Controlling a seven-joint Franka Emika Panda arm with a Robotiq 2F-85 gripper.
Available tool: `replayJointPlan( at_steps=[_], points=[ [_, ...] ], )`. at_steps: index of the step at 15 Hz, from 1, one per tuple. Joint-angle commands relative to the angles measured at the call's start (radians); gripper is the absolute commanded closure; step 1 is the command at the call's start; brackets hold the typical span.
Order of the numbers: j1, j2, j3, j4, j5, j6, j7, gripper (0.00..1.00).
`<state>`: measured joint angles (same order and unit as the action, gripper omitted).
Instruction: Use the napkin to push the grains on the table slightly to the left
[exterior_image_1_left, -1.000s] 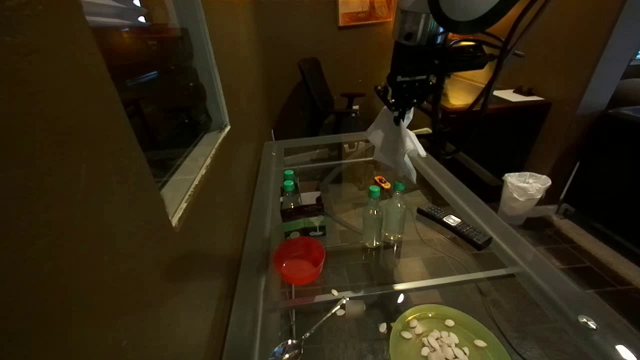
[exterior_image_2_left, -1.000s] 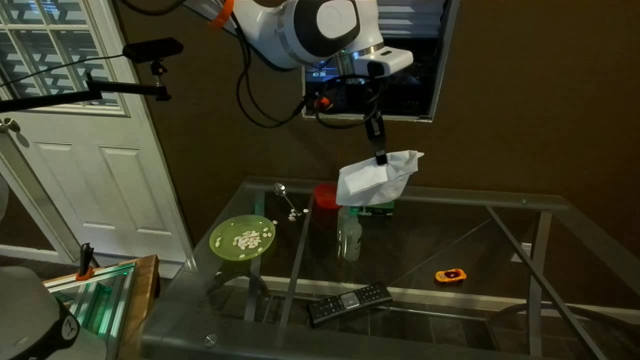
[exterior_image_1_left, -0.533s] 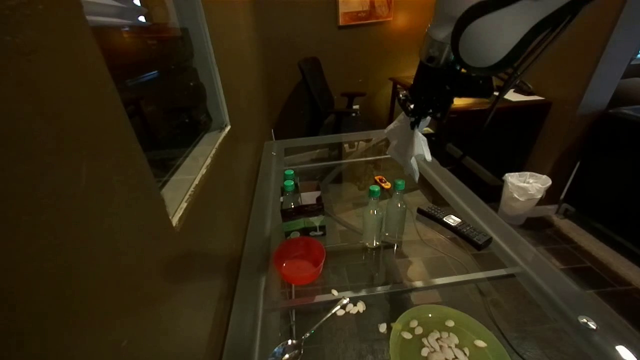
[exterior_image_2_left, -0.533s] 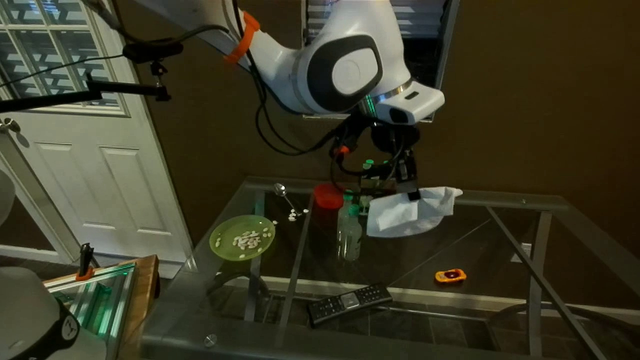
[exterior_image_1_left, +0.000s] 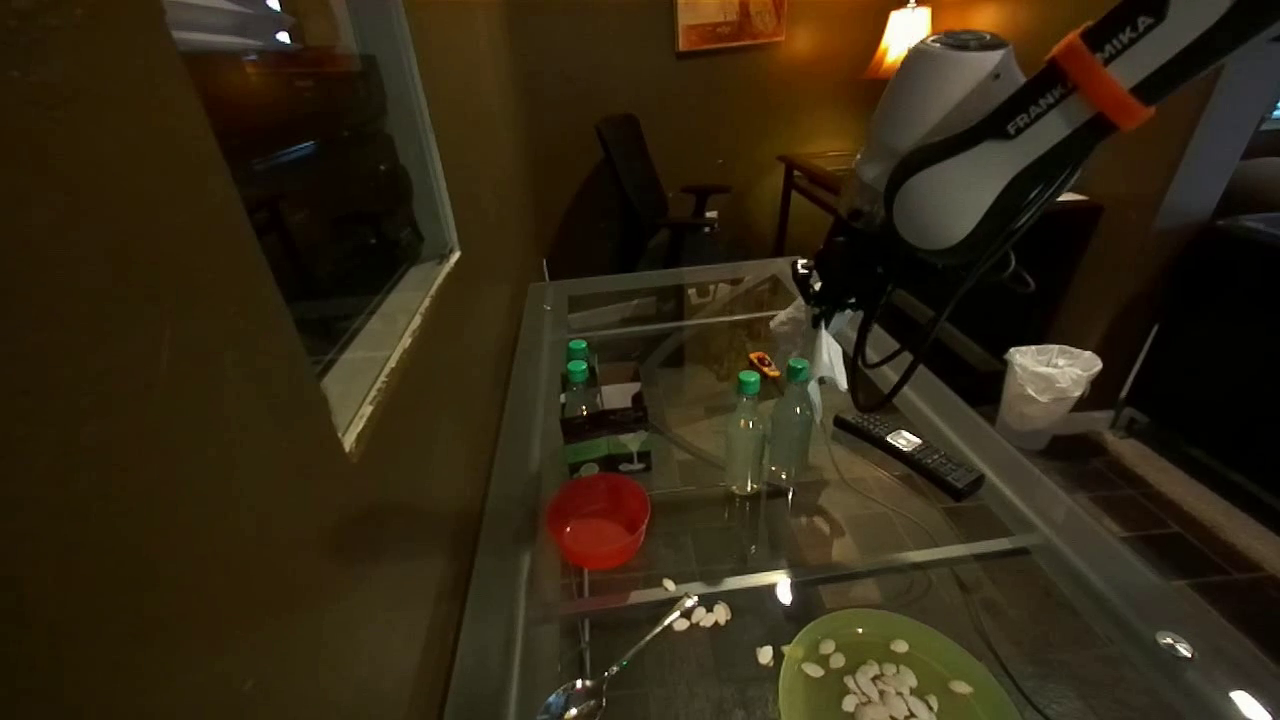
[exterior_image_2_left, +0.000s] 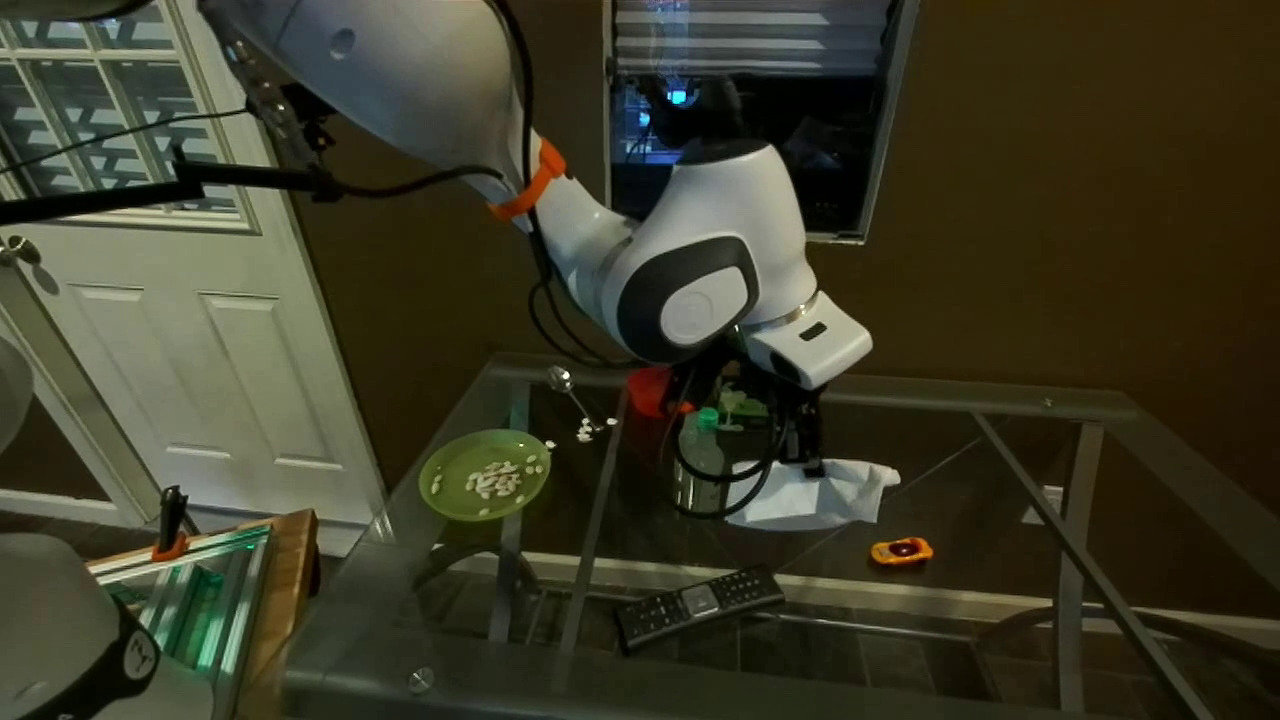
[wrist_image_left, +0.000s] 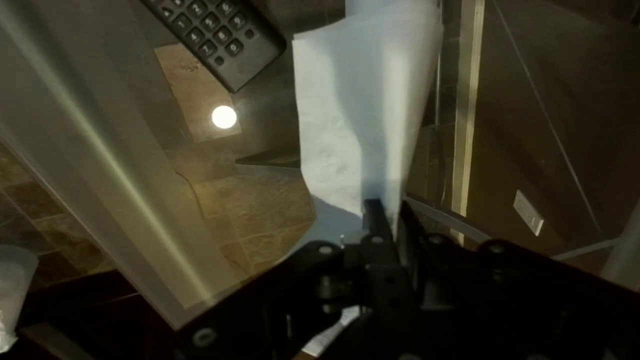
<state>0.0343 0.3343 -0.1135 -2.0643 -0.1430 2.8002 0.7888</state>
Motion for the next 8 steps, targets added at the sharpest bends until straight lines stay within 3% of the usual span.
replayJointPlan(
  at_steps=[1,5,8],
  points=[
    [0.014,0.013,-0.006,0.005,0.07,0.007,-0.056,0.6],
    [0.087,-0.082,-0.049,0.024,-0.014,-0.17,-0.045,0.31],
    [0.111,-0.152,-0.011,0.057,-0.056,-0.407,-0.061,0.11]
  ],
)
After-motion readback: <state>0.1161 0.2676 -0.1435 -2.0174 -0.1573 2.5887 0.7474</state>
